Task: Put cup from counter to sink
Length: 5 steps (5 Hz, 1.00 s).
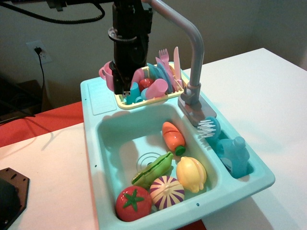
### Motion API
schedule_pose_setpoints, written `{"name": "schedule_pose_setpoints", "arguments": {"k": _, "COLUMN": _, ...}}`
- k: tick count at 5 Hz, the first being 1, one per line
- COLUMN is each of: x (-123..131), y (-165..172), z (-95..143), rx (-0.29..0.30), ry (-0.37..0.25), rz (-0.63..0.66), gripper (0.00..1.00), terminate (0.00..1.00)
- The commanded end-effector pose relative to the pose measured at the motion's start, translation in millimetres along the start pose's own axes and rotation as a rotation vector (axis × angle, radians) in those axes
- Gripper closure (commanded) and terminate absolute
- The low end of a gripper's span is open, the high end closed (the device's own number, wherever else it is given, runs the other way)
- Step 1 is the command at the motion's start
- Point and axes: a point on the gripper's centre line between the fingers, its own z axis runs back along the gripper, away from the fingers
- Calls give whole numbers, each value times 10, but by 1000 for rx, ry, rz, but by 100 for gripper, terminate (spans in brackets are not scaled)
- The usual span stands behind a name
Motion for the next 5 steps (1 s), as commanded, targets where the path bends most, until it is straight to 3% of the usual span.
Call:
{"name": "schedule_pose_setpoints", "arguments": {"k": 1, "x": 48, "y": -393, "z": 46, "rx": -24, "ry": -40, "rz": -57, "gripper": 100, "terminate": 0}}
{"name": "schedule_pose_setpoints", "arguments": {"k": 2, "x": 104, "y": -765, "z": -89, "rx": -25, "ry": -22, "rz": -115, "gripper": 100, "terminate": 0}}
{"name": "schedule_pose_setpoints", "arguments": {"k": 3, "x": 191, "y": -829, "z": -175, "rx": -12, "ry": -12, "rz": -115, "gripper": 100, "terminate": 0}}
{"name": "schedule_pose_setpoints", "arguments": {"k": 5, "x": 284, "y": -570, "z": -644, "rx": -2, "ry": 55, "rz": -64, "gripper": 100, "terminate": 0}}
